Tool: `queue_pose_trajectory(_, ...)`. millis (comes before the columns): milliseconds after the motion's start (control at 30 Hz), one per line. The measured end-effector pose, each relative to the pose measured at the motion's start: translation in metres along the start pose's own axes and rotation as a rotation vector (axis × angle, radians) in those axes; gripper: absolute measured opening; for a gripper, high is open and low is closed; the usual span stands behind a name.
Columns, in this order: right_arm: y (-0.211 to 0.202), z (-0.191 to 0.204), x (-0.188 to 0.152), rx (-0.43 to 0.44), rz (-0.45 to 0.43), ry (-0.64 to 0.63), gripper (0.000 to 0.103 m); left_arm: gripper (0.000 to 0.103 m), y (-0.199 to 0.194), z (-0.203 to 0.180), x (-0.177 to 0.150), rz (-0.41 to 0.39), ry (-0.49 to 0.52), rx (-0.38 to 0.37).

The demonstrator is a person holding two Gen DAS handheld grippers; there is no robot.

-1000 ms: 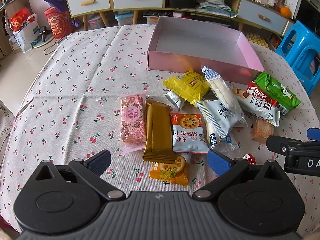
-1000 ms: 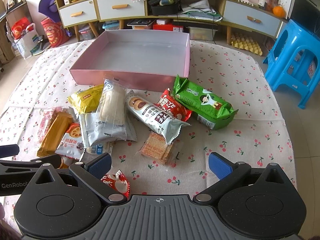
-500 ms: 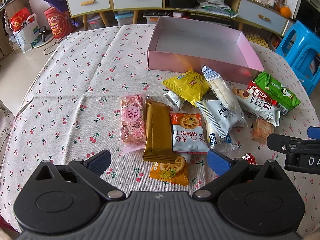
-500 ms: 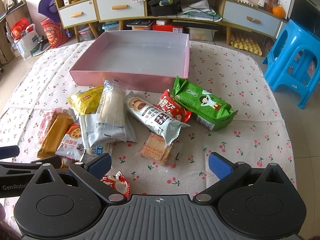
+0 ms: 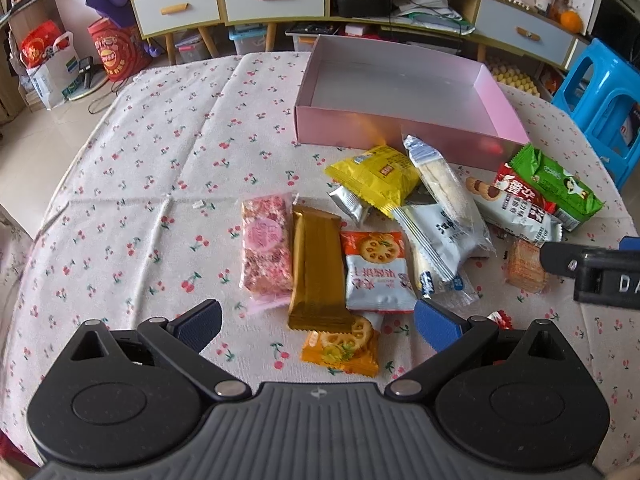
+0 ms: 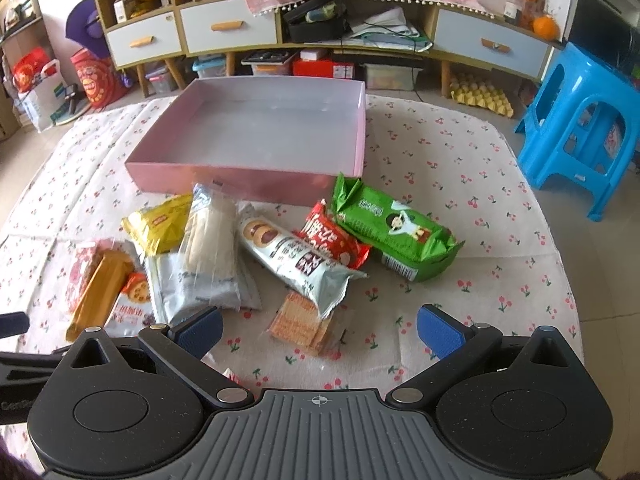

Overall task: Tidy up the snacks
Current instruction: 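Grasp the yellow biscuit pack with left tool while right tool grasps clear bread bag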

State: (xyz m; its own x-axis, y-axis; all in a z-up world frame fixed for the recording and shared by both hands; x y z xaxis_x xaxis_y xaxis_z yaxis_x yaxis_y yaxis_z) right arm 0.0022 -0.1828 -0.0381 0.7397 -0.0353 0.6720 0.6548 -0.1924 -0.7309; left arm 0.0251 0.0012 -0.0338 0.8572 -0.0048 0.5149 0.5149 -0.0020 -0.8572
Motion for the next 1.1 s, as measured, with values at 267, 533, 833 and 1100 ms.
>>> queue_pose_trajectory(267,0.004,-0.005,0.023,0.105,-0.014,0.050,0.103,0.103,0.002,0.008,0.022,-0.002,0.051,0.006)
queue_pose_trajectory(533,0.020,0.000,0.049,0.327,0.026,0.131,0.103,0.099,0.012,0.009,0.050,-0.010,0.115,-0.098)
queue_pose_trajectory(833,0.065,-0.010,0.055,0.612,0.140,0.420,0.097,0.082,0.034,-0.009,0.063,-0.110,0.301,-0.237)
queue_pose_trajectory(1100,0.091,-0.011,0.056,0.605,0.227,0.468,0.067,0.064,0.046,-0.024,0.067,-0.120,0.412,-0.289)
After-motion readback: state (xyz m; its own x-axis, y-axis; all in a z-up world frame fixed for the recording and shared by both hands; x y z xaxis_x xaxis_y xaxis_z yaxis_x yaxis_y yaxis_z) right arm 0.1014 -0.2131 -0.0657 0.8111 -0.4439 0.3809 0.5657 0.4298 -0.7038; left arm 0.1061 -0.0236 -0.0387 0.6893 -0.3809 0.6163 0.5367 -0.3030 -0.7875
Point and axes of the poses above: each gripper's, at about its wrist camera, not at the fingertips, and y roughly the way its jaws point, z to its left, x to its top, the point moved 4 cm from there along y, roughly the way its jaws point, and after that the axes turned 3 degrees about -y, right-handed, at the moved point
